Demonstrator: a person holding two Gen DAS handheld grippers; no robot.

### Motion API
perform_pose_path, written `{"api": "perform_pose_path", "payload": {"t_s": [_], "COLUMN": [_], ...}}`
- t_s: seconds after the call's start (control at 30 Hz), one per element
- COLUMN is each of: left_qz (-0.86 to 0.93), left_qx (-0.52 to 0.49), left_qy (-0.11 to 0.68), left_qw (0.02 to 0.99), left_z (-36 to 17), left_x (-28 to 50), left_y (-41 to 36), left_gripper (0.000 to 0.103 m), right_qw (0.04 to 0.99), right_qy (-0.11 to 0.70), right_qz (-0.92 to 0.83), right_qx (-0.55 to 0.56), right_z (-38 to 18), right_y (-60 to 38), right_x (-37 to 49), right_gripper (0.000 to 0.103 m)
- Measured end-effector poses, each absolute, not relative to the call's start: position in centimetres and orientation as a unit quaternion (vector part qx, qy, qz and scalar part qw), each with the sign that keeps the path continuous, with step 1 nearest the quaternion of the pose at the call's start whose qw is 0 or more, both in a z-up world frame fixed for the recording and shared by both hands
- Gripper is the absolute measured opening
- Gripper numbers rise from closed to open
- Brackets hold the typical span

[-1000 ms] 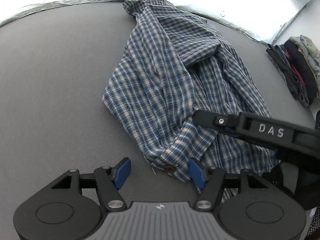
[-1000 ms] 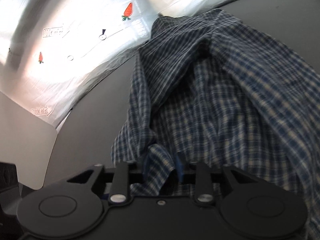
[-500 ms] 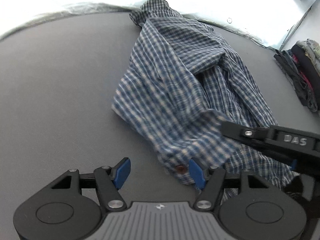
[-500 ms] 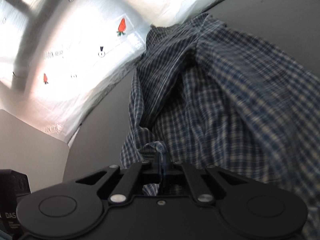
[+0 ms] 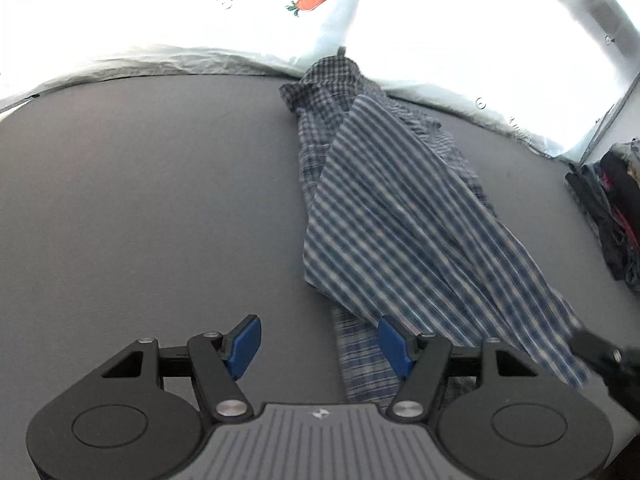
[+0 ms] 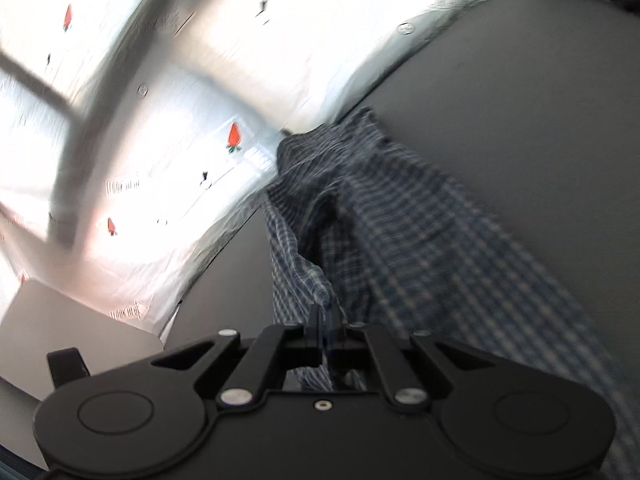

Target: Fold clothes

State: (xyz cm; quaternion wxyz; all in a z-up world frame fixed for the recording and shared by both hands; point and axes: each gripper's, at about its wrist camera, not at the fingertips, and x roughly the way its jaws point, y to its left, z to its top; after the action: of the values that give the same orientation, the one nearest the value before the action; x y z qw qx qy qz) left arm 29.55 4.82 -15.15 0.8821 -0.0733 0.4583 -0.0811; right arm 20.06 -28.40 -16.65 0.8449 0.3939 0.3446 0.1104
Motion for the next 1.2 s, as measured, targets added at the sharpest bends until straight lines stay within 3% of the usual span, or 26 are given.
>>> {"api": "perform_pose_path", "payload": {"t_s": [0.37,0.6,0.73,0.8,0.93,1.03,1.07,1.2], "left_qz": [-0.095,-0.083,-0.076,-0.073,-0.060,-0.051,-0.050,-0.045], "left_qx": [-0.053,-0.033,-0.033,-0.035,-0.042,-0.051,-0.051,-0.039], "left_qy": [0.473,0.485,0.485,0.482,0.471,0.455,0.450,0.436], "left_qw": [0.875,0.870,0.870,0.872,0.879,0.887,0.890,0.898], "left_z": [-15.2,-16.3,-16.2,-15.9,-15.2,-14.7,-14.7,-14.8], "left_x": [28.4,27.4,27.2,27.2,27.7,28.7,29.3,32.9], "left_y": [-1.1,-3.3,-3.8,-3.7,-3.1,-2.1,-1.8,0.0], "left_gripper": [0.066,0.066,0.066,0.066,0.066,0.066,0.066,0.061], "right_qw": [0.774,0.773,0.787,0.802,0.839,0.862,0.869,0.880], "right_qy": [0.433,0.473,0.487,0.478,0.437,0.407,0.397,0.366], "right_qz": [0.051,0.061,0.082,0.087,0.099,0.119,0.130,0.154], "right_qx": [0.460,0.419,0.368,0.348,0.308,0.277,0.266,0.259], "right_z": [-21.3,-22.6,-21.4,-20.4,-18.4,-17.7,-17.5,-17.1], "right_y": [-35.5,-36.0,-35.6,-35.7,-36.2,-36.4,-36.1,-34.6], "right_x": [13.5,13.3,14.8,15.6,17.7,20.9,22.4,29.4], "right_gripper": [0.002,0.003,0.013,0.023,0.027,0.015,0.003,0.003]}}
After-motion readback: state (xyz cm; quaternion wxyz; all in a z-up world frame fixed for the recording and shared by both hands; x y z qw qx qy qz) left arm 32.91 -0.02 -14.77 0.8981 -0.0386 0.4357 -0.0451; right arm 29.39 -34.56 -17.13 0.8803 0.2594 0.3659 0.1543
